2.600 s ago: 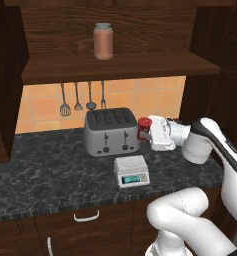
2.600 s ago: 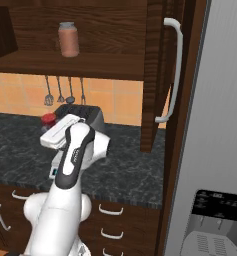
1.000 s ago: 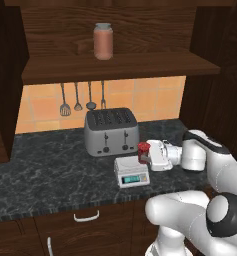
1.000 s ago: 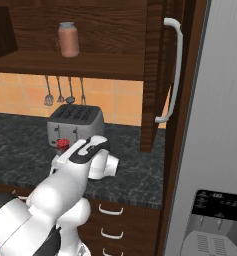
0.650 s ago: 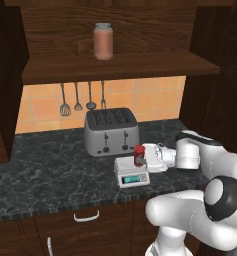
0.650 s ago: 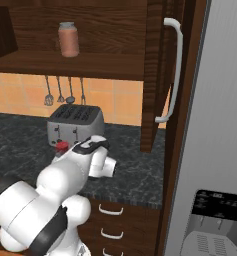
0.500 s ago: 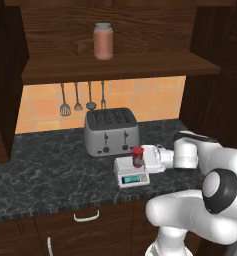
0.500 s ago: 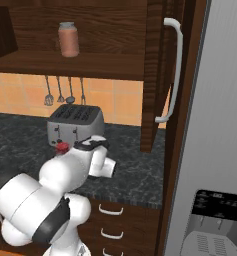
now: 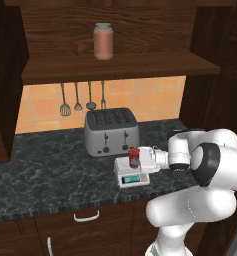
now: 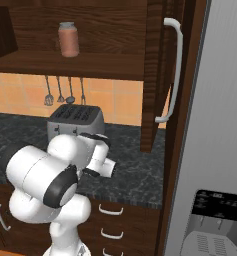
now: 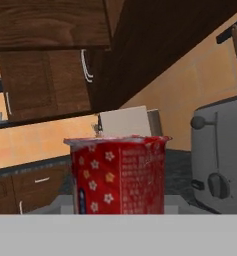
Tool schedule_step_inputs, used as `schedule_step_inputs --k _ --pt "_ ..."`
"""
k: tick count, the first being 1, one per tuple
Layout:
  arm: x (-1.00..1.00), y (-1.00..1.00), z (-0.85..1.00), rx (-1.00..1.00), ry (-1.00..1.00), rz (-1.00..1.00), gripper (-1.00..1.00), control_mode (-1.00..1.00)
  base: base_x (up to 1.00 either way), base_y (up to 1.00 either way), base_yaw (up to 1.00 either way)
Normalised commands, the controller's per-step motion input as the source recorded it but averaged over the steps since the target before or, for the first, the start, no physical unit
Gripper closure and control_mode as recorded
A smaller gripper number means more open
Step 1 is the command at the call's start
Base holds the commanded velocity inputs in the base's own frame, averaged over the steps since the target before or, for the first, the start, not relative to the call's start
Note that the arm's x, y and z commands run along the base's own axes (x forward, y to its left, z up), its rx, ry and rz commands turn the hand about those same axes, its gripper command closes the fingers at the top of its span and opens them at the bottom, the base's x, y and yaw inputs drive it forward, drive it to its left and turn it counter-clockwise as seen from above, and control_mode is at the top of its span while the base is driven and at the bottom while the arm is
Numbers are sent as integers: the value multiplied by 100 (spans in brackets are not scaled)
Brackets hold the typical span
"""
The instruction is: Pick the yogurt and place it on the digital scale for weighing, and close the cabinet.
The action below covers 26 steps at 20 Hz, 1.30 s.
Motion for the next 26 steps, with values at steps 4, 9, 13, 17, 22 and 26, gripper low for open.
schedule_step_inputs --k 4,9,13,17,22,26 --pt "30 0 -19 0 0 0 100 -100 0 0 0" --pt "31 1 -9 0 1 0 100 -100 0 0 0" --pt "19 4 -12 0 0 0 100 -100 0 0 0" --pt "0 21 -1 0 0 0 100 -100 0 0 0" --pt "-12 30 -9 -1 1 0 -100 -100 0 0 0" --pt "-41 -5 -2 0 4 0 -100 -100 0 0 0"
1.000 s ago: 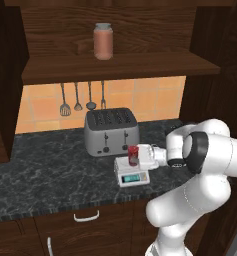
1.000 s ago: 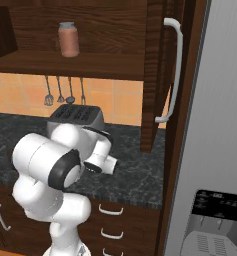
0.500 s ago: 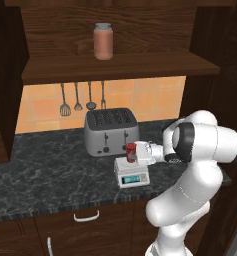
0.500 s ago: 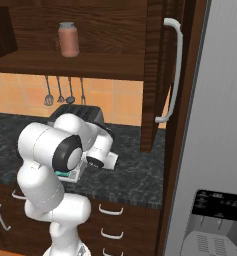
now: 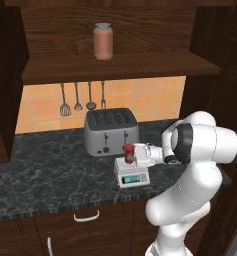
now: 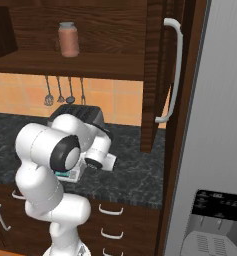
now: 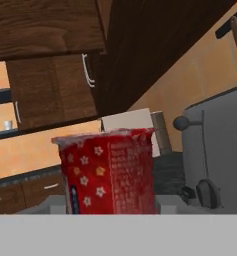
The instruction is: Pick the yogurt and place it on the digital scale for weighing, and close the cabinet.
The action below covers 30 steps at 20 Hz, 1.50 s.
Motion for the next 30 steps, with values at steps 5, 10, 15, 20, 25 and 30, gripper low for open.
schedule_step_inputs --k 5,10,15,20,25,30 --pt "-26 -10 0 0 1 0 -100 -100 0 0 0" --pt "-1 -17 0 0 0 -2 -100 -100 0 0 0" --pt "-16 -20 0 0 -3 -2 -100 -100 0 0 0" --pt "-32 -5 9 0 -8 -10 -100 -100 0 0 0" --pt "-51 -22 34 0 -13 -17 -100 -100 0 0 0" --pt "-66 -13 70 -2 -23 -17 -100 -100 0 0 0"
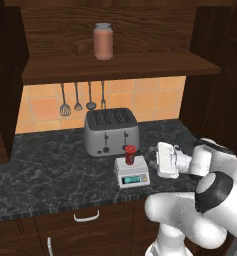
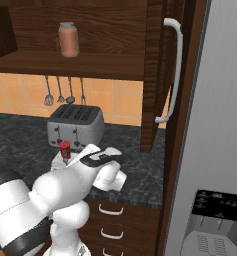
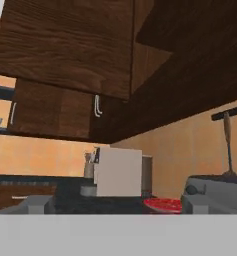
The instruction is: Pick the yogurt and place it on the digital scale for weighing, and close the cabinet.
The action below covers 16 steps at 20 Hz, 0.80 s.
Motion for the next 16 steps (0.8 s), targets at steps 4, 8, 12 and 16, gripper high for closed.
schedule_step_inputs --k 4,8,12,16 --pt "-49 -1 100 -7 -29 -15 -100 -100 0 0 0" --pt "-51 0 96 -17 -28 -14 -100 -100 0 0 0" --pt "-57 7 45 -38 -41 -43 -100 -100 0 0 0" --pt "-36 3 51 -31 -39 -63 -100 -100 0 0 0"
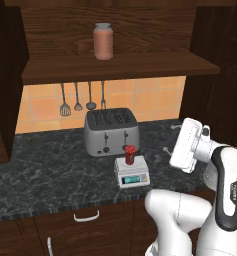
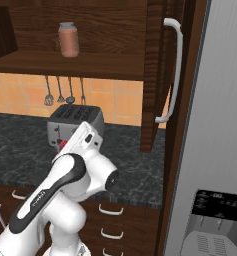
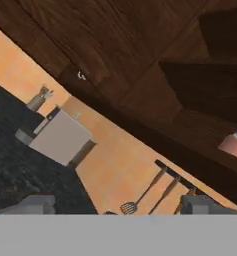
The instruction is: Pick the yogurt and place it on the digital scale for weighing, and close the cabinet.
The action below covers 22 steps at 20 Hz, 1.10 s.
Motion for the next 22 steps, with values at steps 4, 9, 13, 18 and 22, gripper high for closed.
schedule_step_inputs --k 4,9,13,18,22 --pt "-24 1 59 -19 -51 -55 -100 -100 0 0 0" --pt "-32 6 64 -34 -66 -46 -100 -100 0 0 0" --pt "-56 14 41 -31 -47 -57 -100 -100 0 0 0" --pt "-79 1 9 -9 -28 -59 -100 -100 0 0 0" --pt "-100 29 1 4 -11 -54 -100 -100 0 0 0"
